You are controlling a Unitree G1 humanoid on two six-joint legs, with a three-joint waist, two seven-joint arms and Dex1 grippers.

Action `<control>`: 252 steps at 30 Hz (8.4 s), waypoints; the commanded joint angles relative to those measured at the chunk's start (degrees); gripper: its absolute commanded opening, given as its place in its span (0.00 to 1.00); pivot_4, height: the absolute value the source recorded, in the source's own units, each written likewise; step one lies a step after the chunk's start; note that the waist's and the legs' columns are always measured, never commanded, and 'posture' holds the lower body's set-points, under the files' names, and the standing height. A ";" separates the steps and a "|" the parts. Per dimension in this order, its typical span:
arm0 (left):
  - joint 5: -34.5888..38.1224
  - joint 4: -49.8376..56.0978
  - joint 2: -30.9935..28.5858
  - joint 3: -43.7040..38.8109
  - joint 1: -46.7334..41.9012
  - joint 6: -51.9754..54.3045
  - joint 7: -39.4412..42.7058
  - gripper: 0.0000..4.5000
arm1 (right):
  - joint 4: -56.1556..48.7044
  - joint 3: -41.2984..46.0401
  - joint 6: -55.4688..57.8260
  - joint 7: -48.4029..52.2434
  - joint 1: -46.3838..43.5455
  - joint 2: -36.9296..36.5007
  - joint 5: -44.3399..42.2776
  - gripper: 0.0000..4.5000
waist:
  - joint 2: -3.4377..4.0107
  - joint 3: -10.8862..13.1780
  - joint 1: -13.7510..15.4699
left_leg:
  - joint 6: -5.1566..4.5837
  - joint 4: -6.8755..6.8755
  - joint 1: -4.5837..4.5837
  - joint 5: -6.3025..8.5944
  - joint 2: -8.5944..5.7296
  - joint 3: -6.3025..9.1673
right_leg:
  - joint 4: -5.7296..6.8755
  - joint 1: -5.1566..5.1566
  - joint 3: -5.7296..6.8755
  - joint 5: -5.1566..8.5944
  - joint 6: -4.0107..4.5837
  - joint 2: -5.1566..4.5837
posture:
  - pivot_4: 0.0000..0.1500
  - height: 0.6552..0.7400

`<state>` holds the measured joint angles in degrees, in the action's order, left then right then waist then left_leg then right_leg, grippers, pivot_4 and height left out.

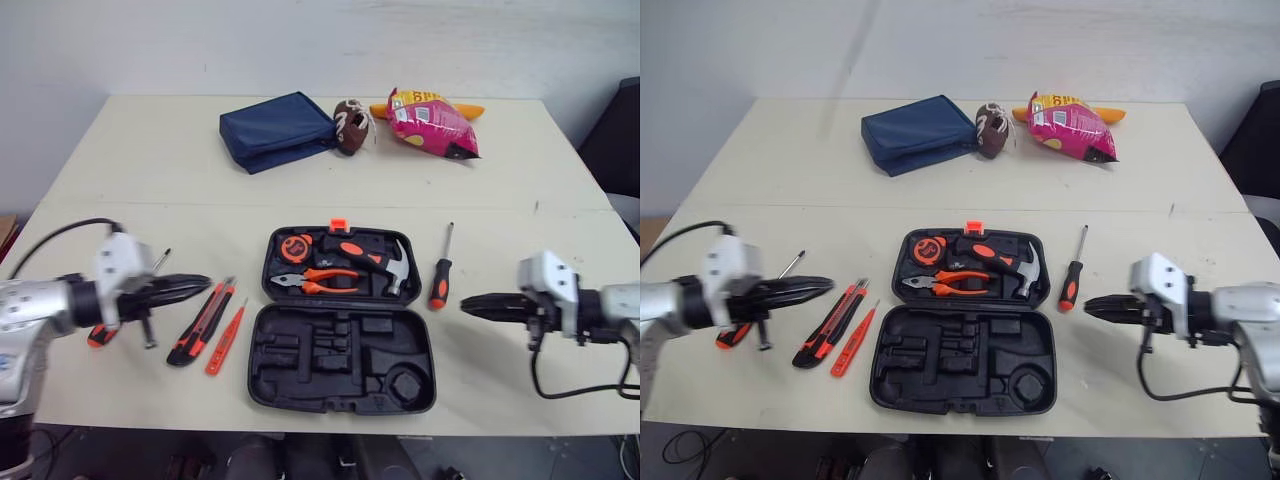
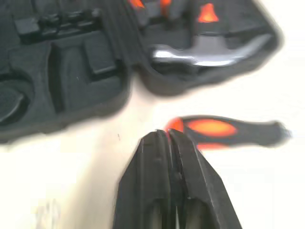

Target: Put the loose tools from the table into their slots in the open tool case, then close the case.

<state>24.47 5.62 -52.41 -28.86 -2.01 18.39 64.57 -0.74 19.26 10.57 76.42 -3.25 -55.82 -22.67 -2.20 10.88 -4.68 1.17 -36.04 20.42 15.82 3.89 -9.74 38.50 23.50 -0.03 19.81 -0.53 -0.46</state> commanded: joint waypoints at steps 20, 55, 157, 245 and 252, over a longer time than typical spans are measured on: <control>-6.14 -64.07 -18.84 -15.72 2.40 -30.50 -3.93 0.99 | 43.05 21.50 -30.43 -9.34 7.67 -7.68 3.64 1.00 | -0.09 0.00 -0.36 | -0.42 0.20 -0.02 0.58 -0.01 -0.25 | -0.56 -0.01 0.04 -0.07 0.01 -0.21 | 1.00 1.00; -0.29 -2.57 -9.68 3.16 5.34 36.18 -20.07 0.99 | -12.27 -8.46 -18.64 2.95 -3.04 20.58 -14.34 1.00 | -0.14 -0.02 0.29 | -0.38 -0.01 0.05 0.44 -0.02 -0.11 | -0.14 -0.02 0.05 -0.10 -0.04 -0.18 | 1.00 1.00; -27.28 15.67 9.11 68.82 -51.29 36.72 1.35 0.45 | -6.46 -4.51 -27.71 4.36 8.26 16.11 -13.49 1.00 | -0.08 0.03 1.73 | -0.21 -1.07 0.14 0.20 -0.07 0.06 | 0.74 -0.09 -0.22 0.10 -0.28 -0.01 | 1.00 1.00; -4.80 -19.19 2.79 -2.89 -0.53 -18.36 -7.45 0.99 | 3.75 21.31 -34.04 -12.67 33.13 23.77 -10.41 1.00 | 0.04 -0.75 2.81 | -0.62 0.04 -0.29 0.88 -0.14 0.52 | -0.72 -0.93 0.31 0.29 -0.38 -0.25 | 1.00 1.00; -3.90 -27.73 0.40 -9.98 2.40 -19.77 -11.11 0.99 | 8.65 25.35 -37.19 -16.53 34.08 24.59 -9.91 1.00 | 0.04 -0.75 2.81 | -0.36 0.07 -0.30 1.13 -0.14 0.54 | -0.72 -0.92 0.60 0.39 -0.12 -0.51 | 1.00 1.00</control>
<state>19.96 -21.43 -50.70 -36.38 0.31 -0.35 54.66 7.76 42.25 -25.28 60.98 30.36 -31.27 -32.12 -2.15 10.13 -1.87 0.81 -35.96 20.11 16.95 3.74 -9.18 37.78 22.58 0.60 20.25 -0.58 -0.97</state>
